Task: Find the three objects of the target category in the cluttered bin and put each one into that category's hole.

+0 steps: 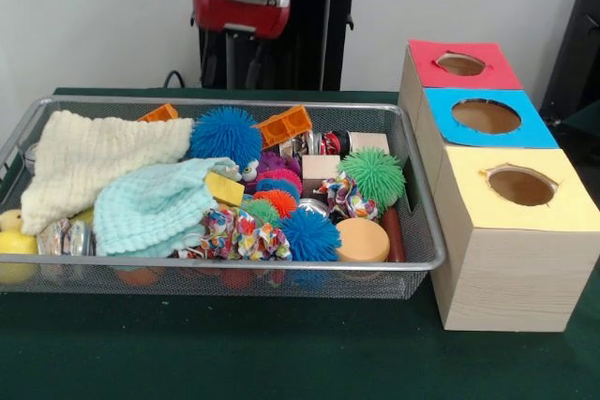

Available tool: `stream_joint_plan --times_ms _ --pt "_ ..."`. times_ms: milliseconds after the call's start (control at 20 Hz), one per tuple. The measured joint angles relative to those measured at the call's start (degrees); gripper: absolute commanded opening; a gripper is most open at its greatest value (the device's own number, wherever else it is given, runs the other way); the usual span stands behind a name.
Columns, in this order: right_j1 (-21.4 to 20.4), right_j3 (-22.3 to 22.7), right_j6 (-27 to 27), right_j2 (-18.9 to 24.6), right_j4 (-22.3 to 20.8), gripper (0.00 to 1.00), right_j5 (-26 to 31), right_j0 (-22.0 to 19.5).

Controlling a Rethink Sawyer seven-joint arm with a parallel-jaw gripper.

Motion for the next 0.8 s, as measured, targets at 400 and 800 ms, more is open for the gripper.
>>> stream_joint_plan --times_ms 400,800 --pt "4.0 -3.3 0.0 2.5 -5.1 1.00 -2.3 -4.3" --pt "7.4 -5.9 0.0 4.0 -10.5 1.00 -3.6 -7.3"
